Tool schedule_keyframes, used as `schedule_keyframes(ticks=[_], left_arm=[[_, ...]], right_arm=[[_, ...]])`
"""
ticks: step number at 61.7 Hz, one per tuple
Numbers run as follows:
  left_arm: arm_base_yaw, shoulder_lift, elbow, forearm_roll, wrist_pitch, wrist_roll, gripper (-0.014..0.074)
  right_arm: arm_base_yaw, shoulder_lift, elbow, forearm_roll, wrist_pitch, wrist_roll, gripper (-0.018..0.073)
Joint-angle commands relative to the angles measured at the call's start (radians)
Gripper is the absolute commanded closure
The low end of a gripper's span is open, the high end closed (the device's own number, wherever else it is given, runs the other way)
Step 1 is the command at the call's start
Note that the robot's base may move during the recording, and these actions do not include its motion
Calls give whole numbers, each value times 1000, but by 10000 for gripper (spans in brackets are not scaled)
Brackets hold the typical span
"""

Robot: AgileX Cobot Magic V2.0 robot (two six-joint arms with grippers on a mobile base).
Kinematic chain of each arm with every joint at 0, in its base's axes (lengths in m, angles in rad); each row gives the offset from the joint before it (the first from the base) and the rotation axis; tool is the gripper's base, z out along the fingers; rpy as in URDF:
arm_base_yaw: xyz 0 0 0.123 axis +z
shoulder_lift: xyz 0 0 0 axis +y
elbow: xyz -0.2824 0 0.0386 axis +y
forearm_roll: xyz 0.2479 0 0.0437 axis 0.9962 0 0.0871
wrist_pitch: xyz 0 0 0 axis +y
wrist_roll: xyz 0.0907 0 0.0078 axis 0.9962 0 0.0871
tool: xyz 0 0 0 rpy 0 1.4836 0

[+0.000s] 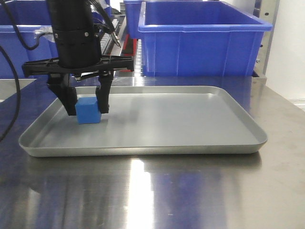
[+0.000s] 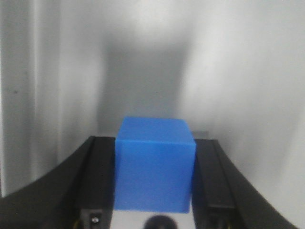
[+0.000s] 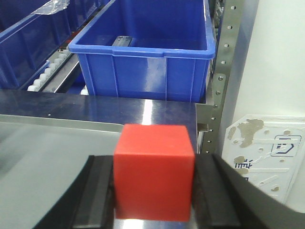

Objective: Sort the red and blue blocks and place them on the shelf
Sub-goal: 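Lift the blue cube off the tray with the left gripper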

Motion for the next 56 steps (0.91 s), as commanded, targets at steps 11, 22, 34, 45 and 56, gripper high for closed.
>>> schedule_keyframes(ticks=[11,22,34,45,56], left_arm=[[1,-103,-33,14,-15,-11,477],[5,-173,-33,33,-17,-9,472],[36,-297,-5,31,-30,60,472],[99,-468,173,6,-162,276,472],[184,-687,447,-40,-441,477,472]], right_arm=[[-6,3,-28,-11,-87,-7,182],[-6,3,-28,-11,-87,-7,182],[-6,3,-28,-11,-87,-7,182],[-6,3,-28,-11,-87,-7,182],[-6,3,-28,-11,-87,-7,182]])
